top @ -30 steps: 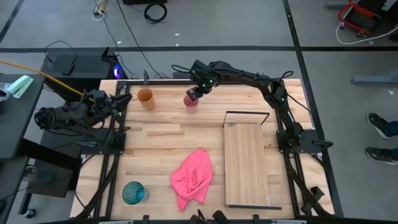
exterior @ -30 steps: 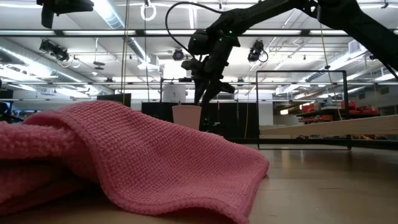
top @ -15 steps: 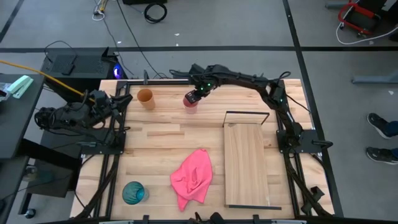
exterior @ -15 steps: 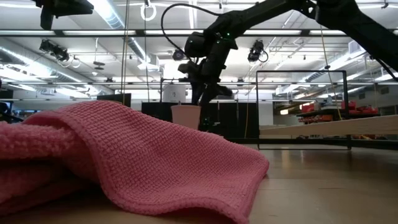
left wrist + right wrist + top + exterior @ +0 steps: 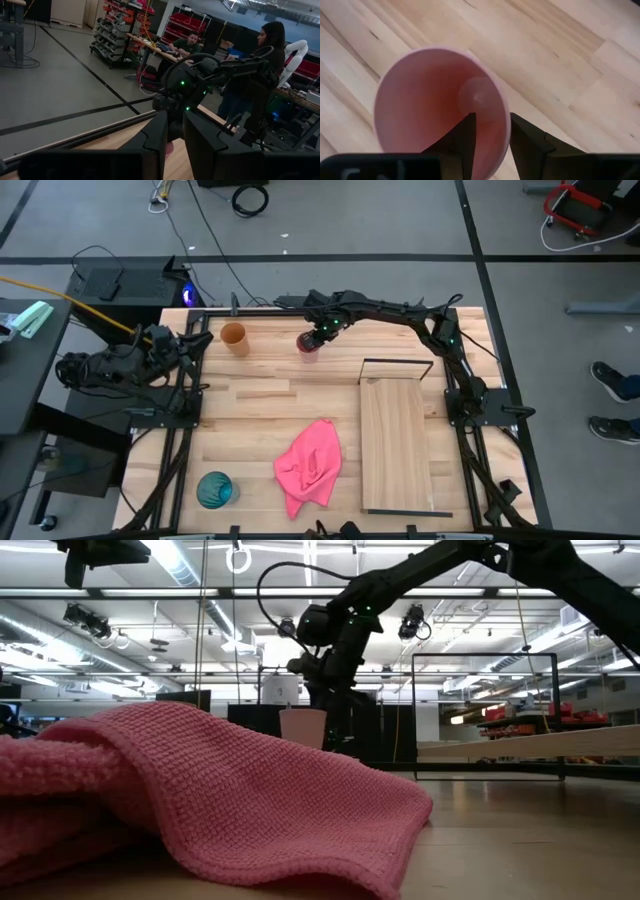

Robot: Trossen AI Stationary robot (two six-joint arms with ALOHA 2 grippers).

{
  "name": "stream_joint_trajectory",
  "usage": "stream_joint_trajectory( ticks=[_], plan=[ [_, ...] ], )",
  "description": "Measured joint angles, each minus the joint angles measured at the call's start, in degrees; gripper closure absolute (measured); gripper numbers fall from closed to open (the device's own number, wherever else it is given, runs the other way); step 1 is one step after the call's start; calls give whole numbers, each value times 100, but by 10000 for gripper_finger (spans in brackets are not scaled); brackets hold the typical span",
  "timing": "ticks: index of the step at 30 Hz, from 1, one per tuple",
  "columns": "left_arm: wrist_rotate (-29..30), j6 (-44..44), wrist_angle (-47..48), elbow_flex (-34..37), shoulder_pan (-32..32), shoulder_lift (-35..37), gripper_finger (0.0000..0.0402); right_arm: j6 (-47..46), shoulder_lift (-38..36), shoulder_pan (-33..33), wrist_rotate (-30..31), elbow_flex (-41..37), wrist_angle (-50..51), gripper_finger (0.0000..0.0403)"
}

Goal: Stack small to large cups/mugs on shelf
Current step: Put the pink cup on the shelf

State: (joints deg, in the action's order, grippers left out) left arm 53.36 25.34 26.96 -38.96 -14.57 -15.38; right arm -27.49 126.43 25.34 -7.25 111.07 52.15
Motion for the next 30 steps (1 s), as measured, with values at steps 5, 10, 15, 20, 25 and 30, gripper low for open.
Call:
stream_joint_trajectory(
  ticks=[5, 10, 15, 20, 25, 30],
  plan=[
    [0, 0, 0, 0, 0, 0, 332, -2, 0, 3, -1, 57, -49, 286],
    [0, -4, 0, 0, 0, 0, 329, -2, 0, 48, 0, 57, -30, 288],
    [0, -3, 0, 0, 0, 0, 335, 4, 0, 84, 20, 57, -27, 296],
    [0, -2, 0, 0, 0, 0, 340, 19, 0, 92, 94, 57, -25, 311],
    [1, -2, 0, 0, -1, 0, 338, 63, -2, 88, 169, 57, -27, 328],
    [0, 0, 0, 0, 0, 0, 342, 66, -2, 90, 171, 57, -32, 343]
  ],
)
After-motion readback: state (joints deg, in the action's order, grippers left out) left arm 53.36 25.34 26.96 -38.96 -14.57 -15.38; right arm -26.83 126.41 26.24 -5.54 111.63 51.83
